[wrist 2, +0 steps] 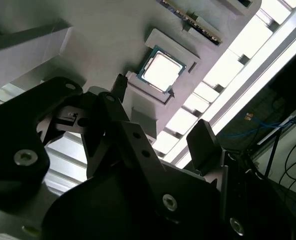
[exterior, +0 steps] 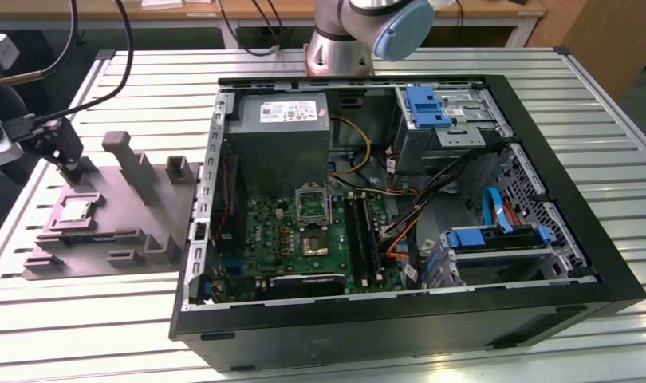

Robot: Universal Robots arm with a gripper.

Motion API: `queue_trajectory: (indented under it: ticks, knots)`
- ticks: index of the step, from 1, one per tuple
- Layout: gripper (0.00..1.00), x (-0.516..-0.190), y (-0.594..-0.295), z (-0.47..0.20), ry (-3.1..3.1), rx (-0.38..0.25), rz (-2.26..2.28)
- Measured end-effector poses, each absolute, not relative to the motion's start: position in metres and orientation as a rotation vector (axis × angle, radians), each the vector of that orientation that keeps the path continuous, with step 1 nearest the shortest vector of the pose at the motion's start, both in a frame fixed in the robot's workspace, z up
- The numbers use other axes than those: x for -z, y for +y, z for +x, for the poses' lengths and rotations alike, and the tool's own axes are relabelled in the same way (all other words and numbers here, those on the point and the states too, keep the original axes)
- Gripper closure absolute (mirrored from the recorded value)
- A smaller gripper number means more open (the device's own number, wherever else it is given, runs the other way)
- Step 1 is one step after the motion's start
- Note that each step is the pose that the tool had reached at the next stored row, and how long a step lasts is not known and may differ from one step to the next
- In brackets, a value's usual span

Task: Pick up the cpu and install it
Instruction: 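Pick up the cpu and move it towards the insertion slot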

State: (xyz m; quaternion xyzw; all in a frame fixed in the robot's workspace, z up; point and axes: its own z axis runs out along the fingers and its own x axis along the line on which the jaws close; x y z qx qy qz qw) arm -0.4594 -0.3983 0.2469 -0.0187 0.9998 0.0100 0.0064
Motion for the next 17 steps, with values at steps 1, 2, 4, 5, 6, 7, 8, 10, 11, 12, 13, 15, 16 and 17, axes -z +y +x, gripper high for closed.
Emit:
queue_trajectory:
  ticks: [1, 2, 4, 5, 6, 7, 8, 10, 11, 12, 13, 15, 16, 17]
  knots:
    - [0.25, -0.245, -0.398, -0.460, 3.128, -0.031, -0.058]
    - [0.25, -0.243, -0.398, -0.460, 3.128, -0.031, -0.058]
    - [0.25, -0.240, -0.398, -0.460, 3.128, -0.031, -0.047]
    - [0.25, -0.239, -0.398, -0.460, 3.128, -0.031, -0.043]
    - [0.25, -0.239, -0.398, -0.460, 3.128, -0.031, -0.042]
    - [0.25, -0.239, -0.398, -0.460, 3.128, -0.031, -0.042]
    - [0.25, -0.239, -0.398, -0.460, 3.128, -0.031, -0.042]
    - [0.25, -0.239, -0.398, -0.460, 3.128, -0.031, -0.042]
    - [0.25, -0.238, -0.398, -0.460, 3.128, -0.031, -0.042]
    - [0.25, -0.237, -0.398, -0.460, 3.128, -0.032, -0.042]
    - [0.25, -0.236, -0.399, -0.460, 3.128, -0.031, -0.042]
    - [0.25, -0.232, -0.400, -0.460, 3.128, -0.031, -0.042]
    - [0.25, -0.230, -0.401, -0.460, 3.128, -0.031, -0.042]
    - [0.25, -0.228, -0.401, -0.460, 3.128, -0.031, -0.041]
